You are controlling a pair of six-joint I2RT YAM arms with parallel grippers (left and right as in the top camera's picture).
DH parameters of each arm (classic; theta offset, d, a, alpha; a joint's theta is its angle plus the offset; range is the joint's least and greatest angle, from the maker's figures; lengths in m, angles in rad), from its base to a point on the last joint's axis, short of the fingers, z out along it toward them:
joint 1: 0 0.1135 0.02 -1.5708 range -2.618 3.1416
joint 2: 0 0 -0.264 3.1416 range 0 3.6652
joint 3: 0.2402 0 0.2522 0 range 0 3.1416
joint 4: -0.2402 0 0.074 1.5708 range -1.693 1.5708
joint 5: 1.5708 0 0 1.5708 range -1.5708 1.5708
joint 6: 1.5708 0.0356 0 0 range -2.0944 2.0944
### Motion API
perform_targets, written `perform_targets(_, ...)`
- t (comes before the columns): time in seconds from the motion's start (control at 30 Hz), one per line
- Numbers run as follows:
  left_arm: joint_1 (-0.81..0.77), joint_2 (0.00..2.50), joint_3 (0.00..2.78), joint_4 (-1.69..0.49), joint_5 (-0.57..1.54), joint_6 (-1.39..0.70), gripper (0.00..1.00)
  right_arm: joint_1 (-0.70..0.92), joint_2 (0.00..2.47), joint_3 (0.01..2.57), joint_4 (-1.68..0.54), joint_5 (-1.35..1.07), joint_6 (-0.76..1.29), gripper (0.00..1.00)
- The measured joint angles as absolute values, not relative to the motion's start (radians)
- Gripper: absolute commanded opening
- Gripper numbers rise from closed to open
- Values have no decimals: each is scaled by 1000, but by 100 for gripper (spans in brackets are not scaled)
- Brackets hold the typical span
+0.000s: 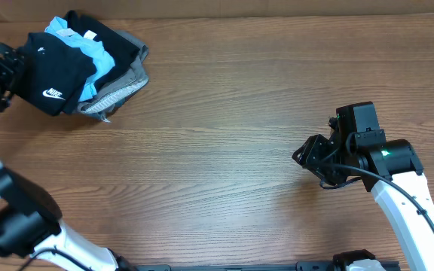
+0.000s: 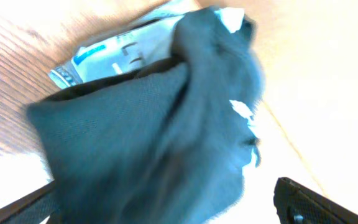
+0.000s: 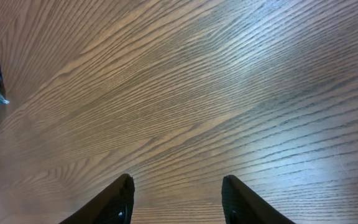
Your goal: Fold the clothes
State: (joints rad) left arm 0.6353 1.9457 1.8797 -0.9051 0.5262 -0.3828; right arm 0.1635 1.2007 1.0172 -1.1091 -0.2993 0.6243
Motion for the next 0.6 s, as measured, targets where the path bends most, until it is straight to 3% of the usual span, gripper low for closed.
perform_targets(0.37, 574, 1797, 1914, -965, 501, -304, 100, 163, 1201, 1017, -1109, -299, 614, 49)
perform_targets(0.57, 496, 1822, 1888, -1013, 304, -257, 100, 163, 1201, 1017, -1108, -299, 607, 50)
perform_targets(0.6, 482, 1837, 1887, -1014, 280, -252, 95, 163, 1201, 1017, -1108, -299, 606, 50)
